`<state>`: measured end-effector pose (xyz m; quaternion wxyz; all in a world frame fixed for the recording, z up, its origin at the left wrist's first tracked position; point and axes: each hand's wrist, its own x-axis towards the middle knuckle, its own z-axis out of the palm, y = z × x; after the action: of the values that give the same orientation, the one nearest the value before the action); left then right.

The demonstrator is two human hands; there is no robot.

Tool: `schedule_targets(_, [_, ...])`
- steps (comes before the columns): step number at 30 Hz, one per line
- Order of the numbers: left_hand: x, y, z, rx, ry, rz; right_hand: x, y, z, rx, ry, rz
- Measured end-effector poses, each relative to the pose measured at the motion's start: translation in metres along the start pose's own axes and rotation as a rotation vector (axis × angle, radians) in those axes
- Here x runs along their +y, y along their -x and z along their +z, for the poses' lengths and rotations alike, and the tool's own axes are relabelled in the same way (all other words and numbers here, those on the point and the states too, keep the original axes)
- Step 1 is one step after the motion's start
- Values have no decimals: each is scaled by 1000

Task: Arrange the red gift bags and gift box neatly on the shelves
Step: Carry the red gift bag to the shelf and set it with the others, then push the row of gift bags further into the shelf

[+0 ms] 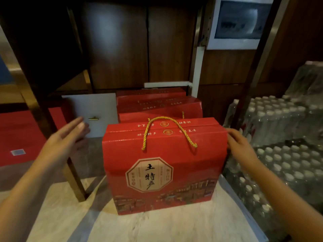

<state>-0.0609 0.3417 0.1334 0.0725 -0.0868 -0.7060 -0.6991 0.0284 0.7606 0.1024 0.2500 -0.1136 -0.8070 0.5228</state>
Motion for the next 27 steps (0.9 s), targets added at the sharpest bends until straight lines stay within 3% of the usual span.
schedule_targets(3, [24,-44,19,-81,-137,24,-42,-42,3,-34,-9,-46])
schedule_targets(7, [40,-88,55,-230,-327,-62,-76,-96,11,-191,5,81])
schedule_targets(13, [43,-113,78,-409,-686,-176,-70,-145,39,-247,463,162])
schedule_targets(19, [37,-124,82,-268,-629,-313,-61,-163,55,-307,405,179])
schedule_targets(27, [38,-124,83,-221,-421,-400,-63,-152,51,-191,224,257])
